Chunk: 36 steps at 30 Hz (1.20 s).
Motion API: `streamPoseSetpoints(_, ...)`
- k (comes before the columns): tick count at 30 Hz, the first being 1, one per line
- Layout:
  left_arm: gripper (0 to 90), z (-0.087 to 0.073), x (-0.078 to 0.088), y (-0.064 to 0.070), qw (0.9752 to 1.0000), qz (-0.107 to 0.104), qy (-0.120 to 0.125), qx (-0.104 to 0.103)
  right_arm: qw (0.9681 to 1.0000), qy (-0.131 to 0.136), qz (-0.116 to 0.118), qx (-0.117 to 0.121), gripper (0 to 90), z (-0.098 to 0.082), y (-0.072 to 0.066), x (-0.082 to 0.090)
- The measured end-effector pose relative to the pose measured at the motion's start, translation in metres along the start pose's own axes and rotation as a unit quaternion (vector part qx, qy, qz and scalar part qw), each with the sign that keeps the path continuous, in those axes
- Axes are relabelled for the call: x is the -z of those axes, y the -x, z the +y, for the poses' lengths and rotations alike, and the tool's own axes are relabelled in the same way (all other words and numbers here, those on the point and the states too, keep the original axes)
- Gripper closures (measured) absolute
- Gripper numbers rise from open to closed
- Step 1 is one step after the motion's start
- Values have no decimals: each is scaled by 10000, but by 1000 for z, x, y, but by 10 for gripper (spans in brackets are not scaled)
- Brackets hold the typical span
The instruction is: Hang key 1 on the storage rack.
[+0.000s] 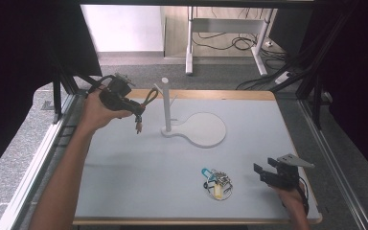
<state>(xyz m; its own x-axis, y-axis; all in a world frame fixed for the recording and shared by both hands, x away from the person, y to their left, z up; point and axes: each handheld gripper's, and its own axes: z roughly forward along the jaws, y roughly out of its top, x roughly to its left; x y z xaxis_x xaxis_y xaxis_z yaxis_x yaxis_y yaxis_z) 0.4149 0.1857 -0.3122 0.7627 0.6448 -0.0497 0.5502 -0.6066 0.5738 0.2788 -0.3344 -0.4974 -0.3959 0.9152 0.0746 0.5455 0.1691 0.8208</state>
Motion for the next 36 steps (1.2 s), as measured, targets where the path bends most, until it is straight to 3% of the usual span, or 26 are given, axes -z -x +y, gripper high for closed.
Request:
streamPoseSetpoints(18, 668, 10, -8, -17, 9996, -37, 40, 280, 10000, 3, 6, 64, 327, 1, -3, 1)
streamPoseSetpoints(29, 668, 21, -17, -36, 9995, -113, 25, 306, 10000, -23, 12, 56, 327, 0, -2, -3)
streamPoseSetpoints(36, 668, 28, -23, -40, 9995, -153, -14, 273, 9998, 52, 177, 70, 326, 3, -7, 0)
